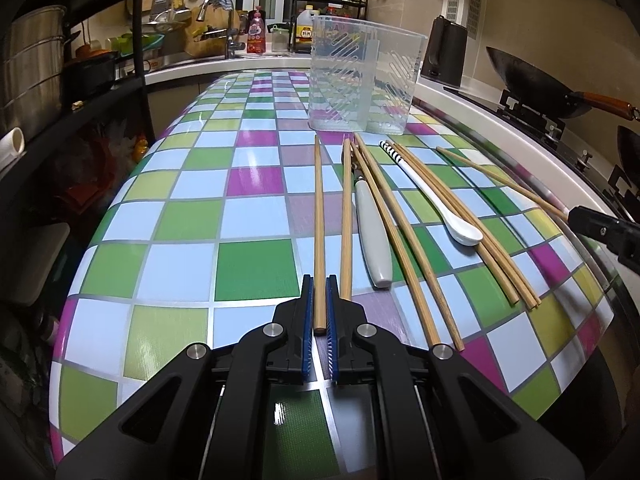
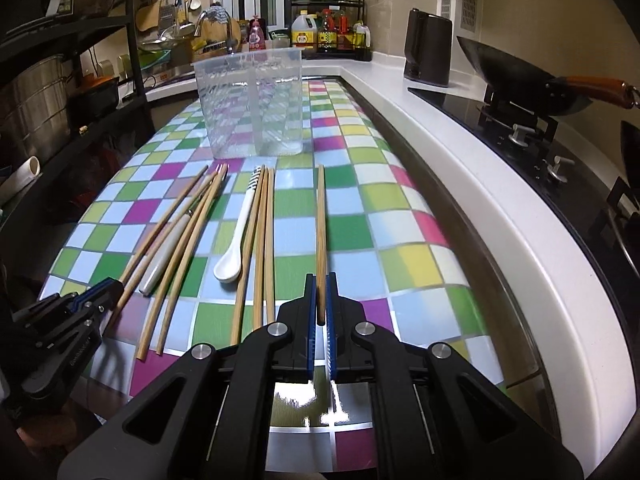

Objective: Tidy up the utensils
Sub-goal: 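Lift the chopstick in the left tool toward the clear container while the right tool carries its chopstick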

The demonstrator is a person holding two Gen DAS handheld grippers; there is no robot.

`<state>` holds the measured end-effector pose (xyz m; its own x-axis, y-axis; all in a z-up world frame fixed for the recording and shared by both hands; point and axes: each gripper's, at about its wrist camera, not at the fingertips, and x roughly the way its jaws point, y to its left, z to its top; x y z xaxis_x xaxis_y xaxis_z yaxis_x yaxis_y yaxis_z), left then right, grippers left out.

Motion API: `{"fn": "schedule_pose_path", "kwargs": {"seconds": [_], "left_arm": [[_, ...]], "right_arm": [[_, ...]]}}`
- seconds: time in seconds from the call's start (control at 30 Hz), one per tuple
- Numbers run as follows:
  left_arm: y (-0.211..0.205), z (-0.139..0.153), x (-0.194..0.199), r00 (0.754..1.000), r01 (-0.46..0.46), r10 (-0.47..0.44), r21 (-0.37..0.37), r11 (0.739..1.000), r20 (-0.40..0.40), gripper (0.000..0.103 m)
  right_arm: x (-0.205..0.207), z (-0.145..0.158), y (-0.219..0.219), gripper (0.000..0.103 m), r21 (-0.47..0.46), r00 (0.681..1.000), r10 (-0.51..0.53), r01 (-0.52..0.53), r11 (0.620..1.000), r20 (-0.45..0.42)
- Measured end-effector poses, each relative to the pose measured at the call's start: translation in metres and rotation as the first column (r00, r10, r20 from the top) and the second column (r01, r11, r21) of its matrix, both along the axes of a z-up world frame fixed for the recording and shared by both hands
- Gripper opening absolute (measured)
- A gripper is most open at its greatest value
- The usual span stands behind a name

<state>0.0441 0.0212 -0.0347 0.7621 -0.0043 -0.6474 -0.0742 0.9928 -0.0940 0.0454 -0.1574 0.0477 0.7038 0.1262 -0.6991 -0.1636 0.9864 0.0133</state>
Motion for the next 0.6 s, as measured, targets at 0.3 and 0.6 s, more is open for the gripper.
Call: {"fn": "schedule_pose_path", "kwargs": {"seconds": [0.3,0.6], "left_arm": [[0.009,0.034,-0.018,0.992,-0.014,0.012,0.014,1.000,0.129,0.006],[0.011,0.059,-0.026,0.980,-0.007,0.004,0.012,1.000,0.201,0.006]], "right_arm": [[-0.007,0.050,0.002,0.004,-0.009,0.995,0.032,-0.031,0.999,0.096],[-0.008,0.112,0.006,0.004,0.006,0.982,0.066,-0.069,0.998,0.177]]}}
